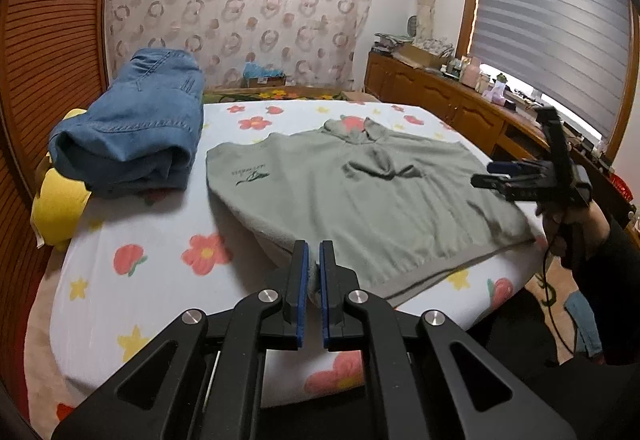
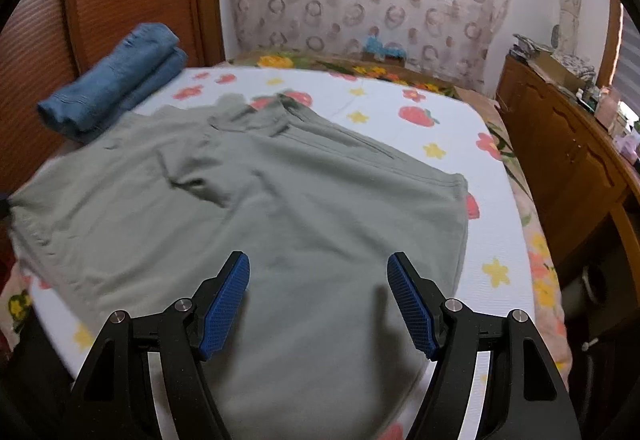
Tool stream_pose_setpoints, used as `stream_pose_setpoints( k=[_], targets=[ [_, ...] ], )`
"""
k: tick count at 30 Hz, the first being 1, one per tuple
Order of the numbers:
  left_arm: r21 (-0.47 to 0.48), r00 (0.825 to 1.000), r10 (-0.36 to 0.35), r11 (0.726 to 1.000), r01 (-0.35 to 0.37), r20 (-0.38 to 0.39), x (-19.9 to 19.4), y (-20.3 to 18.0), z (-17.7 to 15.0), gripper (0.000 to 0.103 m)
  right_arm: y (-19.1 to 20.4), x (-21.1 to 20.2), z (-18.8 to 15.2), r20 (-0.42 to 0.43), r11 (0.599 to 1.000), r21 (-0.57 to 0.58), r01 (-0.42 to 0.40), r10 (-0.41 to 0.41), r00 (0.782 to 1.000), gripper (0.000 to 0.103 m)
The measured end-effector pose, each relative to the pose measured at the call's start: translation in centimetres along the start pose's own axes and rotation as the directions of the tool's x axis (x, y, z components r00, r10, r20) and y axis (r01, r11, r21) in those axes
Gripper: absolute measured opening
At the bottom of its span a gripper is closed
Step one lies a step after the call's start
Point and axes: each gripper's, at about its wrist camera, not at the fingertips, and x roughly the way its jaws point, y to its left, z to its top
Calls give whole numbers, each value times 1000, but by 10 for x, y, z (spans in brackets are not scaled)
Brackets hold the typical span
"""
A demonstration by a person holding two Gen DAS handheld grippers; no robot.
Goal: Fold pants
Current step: 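Grasp the sweatshirt's side edge with the left tool, then fold the held side over toward the middle and open the left tool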
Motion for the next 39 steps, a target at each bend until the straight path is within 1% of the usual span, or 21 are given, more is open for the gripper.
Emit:
stream_pose_setpoints(
  k=[6,12,17,19,20,23,25,27,31,35,36,38,39],
  targets=[
    [34,999,-40,999,39,21,6,-16,23,6,3,-20,-16,21,999,5,-39,39,999,73],
    [92,994,-105,991,101,32,23,-46,55,6,-1,-23,-20,30,999,18,-41,41,999,73],
    [153,985,-171,975,163,38,32,-82,78,6,-5,-29,-22,41,999,23,-42,41,998,71],
    [172,980,-197,967,188,38,33,-95,84,6,-5,-30,-25,43,999,24,-39,38,998,71],
    [180,977,-208,963,198,37,34,-101,86,2,-6,-31,-26,43,999,24,-37,36,998,70],
    [204,969,-246,950,235,30,36,-120,94,2,-9,-34,-30,43,999,31,-36,35,998,69],
    [222,966,-256,944,244,26,37,-129,95,2,-10,-38,-32,45,999,36,-37,36,998,69],
    [229,966,-257,942,246,17,38,-134,95,2,-12,-40,-35,45,998,41,-38,36,998,69],
    [223,972,-236,948,228,10,40,-132,92,2,-11,-41,-35,51,997,50,-51,48,998,69],
    [204,985,-175,964,171,4,47,-123,89,3,-4,-39,-34,57,997,44,-67,64,996,69],
    [203,987,-163,966,159,2,49,-121,89,4,-2,-39,-34,58,997,43,-69,67,996,69],
    [195,991,-135,972,132,-1,52,-114,86,16,1,-37,-34,60,996,39,-76,74,995,68],
    [192,992,-124,974,122,0,53,-112,85,19,2,-38,-34,61,996,39,-79,77,995,68]
  ],
)
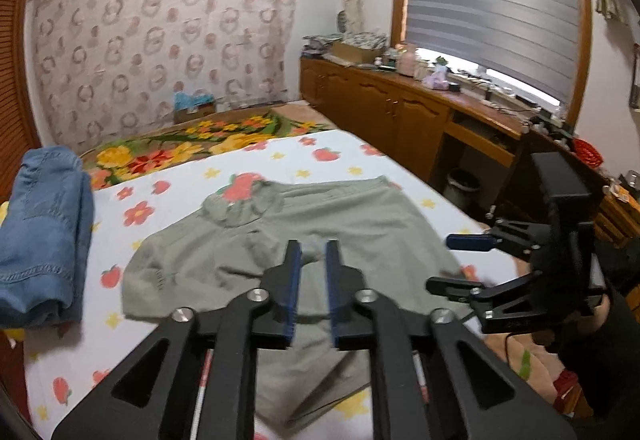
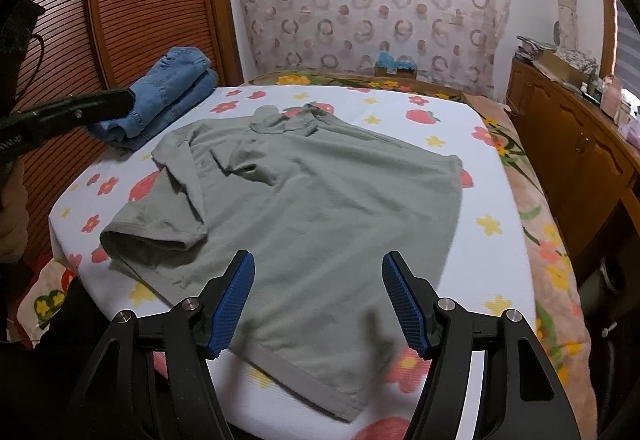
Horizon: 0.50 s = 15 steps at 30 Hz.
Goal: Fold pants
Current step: 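Fold the held side over toward the middle and open the left tool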
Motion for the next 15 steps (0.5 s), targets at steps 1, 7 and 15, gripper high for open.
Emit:
stream_pose_setpoints(
  k=[1,7,15],
  targets=[
    [-5,1000,12,1000,-12,0,0,3,-3,25,1,1,0,1,1000,-1,-2,2,1000,68],
    [-28,999,52,998,-52,-7,4,17,-15,61,11,3,3,11,1000,-12,-15,15,1000,68],
    [-69,994,108,992,-110,-22,4,35,-38,84,22,10,4,17,999,-17,-49,50,999,55]
  ],
)
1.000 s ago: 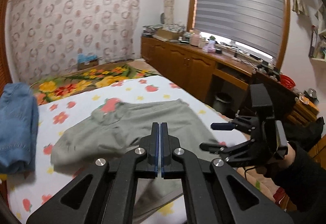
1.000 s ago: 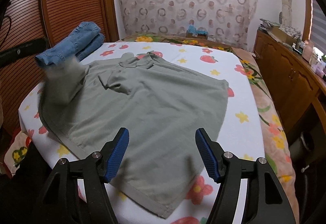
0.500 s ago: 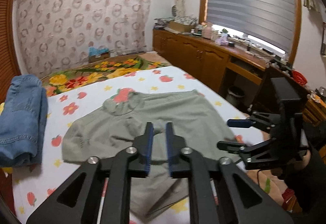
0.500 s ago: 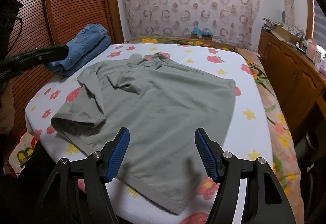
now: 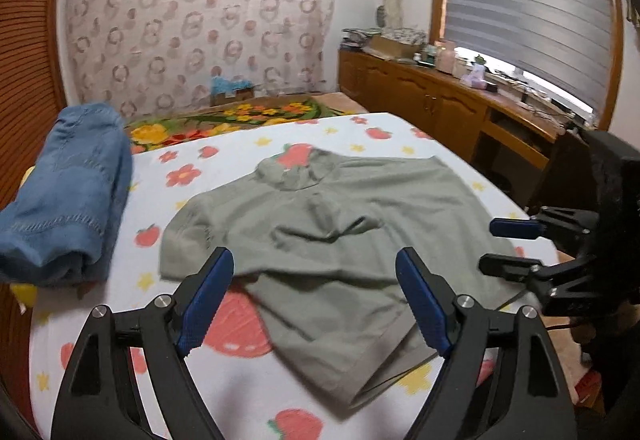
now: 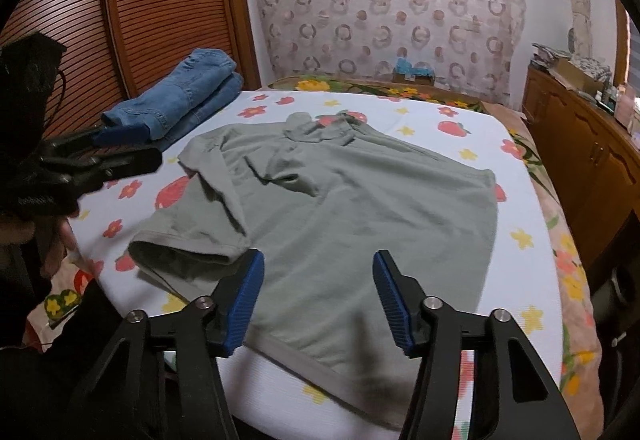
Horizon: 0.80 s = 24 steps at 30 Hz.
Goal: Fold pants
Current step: 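Fold the held side over toward the middle and open the left tool, then grasp the sweatshirt's opposite side edge with the right tool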
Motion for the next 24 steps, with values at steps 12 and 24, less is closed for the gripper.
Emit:
stream_pose_setpoints(
  k=[12,24],
  targets=[
    [-18,986,19,1000,-22,-163,22,14,-51,84,25,28,4,-33,997,-37,-73,72,997,45],
    [-48,987,14,999,-22,-163,24,20,-66,84,28,60,10,-98,993,-42,-111,107,989,29]
  ],
)
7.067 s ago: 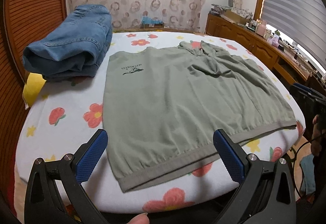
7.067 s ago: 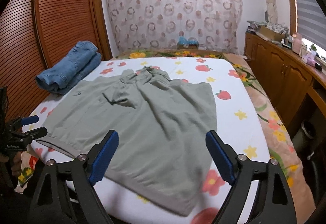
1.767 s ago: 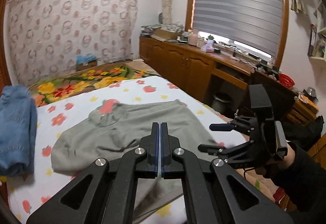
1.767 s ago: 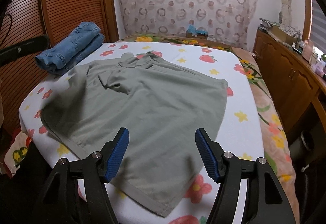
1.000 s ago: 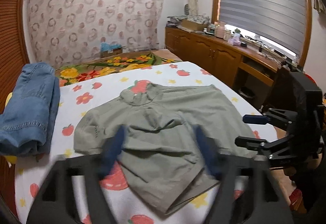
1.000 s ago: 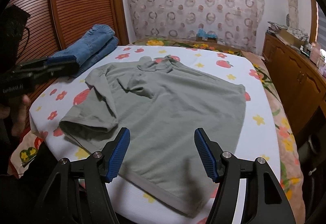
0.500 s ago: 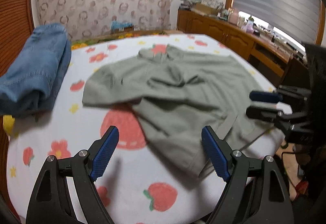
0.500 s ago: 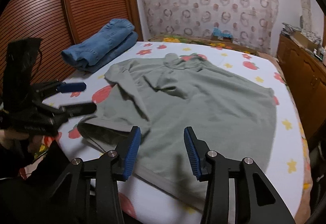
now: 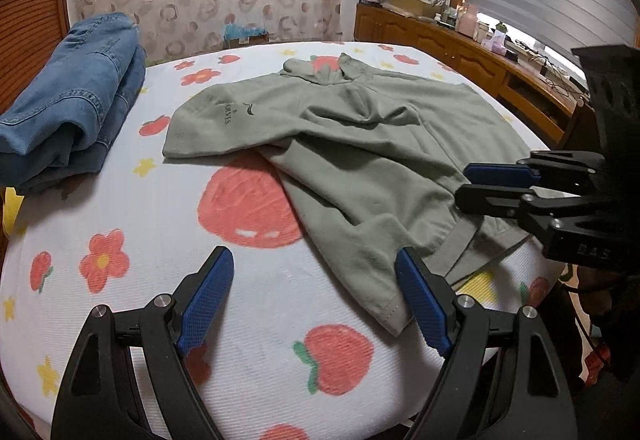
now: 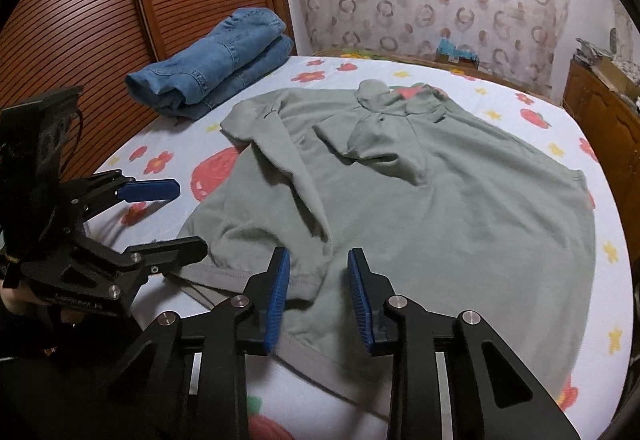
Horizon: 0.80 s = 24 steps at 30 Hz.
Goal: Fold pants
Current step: 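Grasp the sweatshirt's opposite side edge with the right tool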
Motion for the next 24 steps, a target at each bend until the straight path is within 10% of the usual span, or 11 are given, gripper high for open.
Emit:
stream_pose_setpoints(
  k=[14,24],
  targets=[
    [-8,1000,-8,1000,8,25,-3,2,-3,84,1,16,9,-17,1000,9,-25,25,1000,4],
    [-42,996,-36,998,39,76,-22,3,6,84,6,-35,13,144,1000,-3,14,-14,989,2]
  ],
)
